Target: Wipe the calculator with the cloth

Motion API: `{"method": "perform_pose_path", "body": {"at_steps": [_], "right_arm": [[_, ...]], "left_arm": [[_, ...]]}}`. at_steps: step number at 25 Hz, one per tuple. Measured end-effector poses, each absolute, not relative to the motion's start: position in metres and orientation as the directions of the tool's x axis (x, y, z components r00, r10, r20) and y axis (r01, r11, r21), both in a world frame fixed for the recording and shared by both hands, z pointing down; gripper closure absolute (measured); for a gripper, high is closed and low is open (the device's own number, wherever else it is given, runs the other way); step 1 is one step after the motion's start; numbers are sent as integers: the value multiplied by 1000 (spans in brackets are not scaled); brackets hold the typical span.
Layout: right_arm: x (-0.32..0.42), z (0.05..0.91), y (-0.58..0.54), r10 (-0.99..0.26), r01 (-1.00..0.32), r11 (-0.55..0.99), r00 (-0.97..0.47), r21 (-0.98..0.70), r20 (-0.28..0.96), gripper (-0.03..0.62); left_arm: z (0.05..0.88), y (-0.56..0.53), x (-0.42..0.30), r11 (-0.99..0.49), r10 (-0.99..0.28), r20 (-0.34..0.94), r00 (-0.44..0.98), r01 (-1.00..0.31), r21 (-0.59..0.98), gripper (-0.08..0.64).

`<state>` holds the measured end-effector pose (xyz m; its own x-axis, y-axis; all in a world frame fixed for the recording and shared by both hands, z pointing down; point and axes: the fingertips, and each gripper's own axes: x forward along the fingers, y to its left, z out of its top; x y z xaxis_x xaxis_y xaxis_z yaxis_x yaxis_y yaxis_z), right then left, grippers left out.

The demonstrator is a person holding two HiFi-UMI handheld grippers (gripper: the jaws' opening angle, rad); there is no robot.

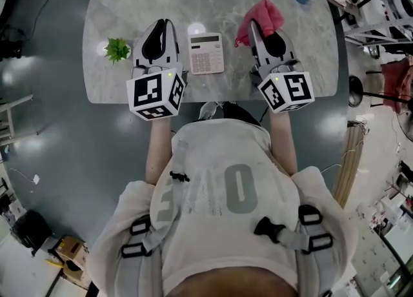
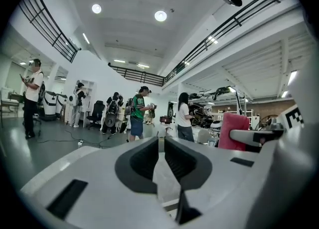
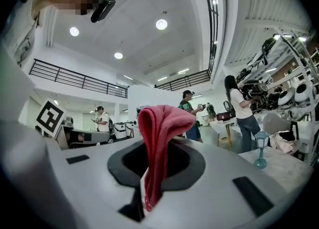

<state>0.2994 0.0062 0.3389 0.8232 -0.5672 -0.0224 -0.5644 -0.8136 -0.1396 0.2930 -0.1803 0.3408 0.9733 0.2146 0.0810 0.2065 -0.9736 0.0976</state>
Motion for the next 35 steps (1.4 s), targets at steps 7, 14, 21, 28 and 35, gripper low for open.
{"method": "perform_pose_path", "body": {"at_steps": [7, 14, 21, 28, 35], "right_arm": [[303, 344, 7, -593, -587, -794, 805, -157, -13, 537], [304, 356, 11, -594, -584, -795, 804, -163, 15, 537], [301, 366, 11, -600, -586, -793, 799, -169, 41, 537], [299, 377, 2, -615, -598, -783, 786, -169, 67, 537], [293, 387, 2, -617, -598, -783, 780, -170, 100, 537]], "left_arm": [[358, -172, 300, -955, 276, 155, 948, 252, 157, 417], [409, -172, 304, -947, 298, 290, 910, 244, 208, 348], [474, -179, 296, -956, 267, 431, 862, 180, 232, 348], [537, -173, 278, -961, 264, 562, 784, 165, 222, 314], [595, -168, 254, -970, 241, 680, 692, 164, 177, 316]]}}
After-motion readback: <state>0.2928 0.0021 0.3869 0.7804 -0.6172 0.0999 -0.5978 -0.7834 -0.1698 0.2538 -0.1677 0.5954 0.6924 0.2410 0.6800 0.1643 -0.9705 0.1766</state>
